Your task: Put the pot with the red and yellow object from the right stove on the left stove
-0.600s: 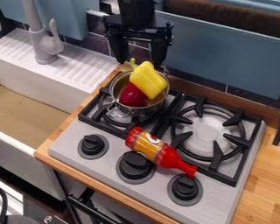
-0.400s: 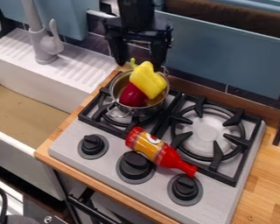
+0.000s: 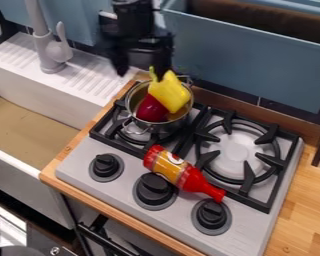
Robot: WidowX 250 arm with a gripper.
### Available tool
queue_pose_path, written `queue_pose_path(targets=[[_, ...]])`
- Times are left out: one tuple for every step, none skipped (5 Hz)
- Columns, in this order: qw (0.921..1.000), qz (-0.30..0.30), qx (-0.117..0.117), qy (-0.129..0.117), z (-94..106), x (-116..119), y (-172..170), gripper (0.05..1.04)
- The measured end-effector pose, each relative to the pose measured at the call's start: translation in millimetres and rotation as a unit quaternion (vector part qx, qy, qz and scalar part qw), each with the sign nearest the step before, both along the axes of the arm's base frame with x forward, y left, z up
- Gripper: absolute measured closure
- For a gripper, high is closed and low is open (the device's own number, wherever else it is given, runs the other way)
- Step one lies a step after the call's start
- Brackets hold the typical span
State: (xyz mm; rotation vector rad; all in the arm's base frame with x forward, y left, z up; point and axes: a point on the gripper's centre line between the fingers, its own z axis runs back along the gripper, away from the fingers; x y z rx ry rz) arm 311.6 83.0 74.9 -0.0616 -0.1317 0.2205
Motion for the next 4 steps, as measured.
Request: queue_pose_path(targets=[[0.9994, 0.029, -0.003, -0.018, -6.4, -5, 19, 0.087], [0.9983, 0.05, -0.005, -0.028, -1.8, -6, 36, 0.087], [0.9974, 0.068, 0.005, -0.021, -11.5, -3, 45, 0.087], [0.9967, 0.072, 0.029, -0.024, -22.8, 5, 45, 0.087]])
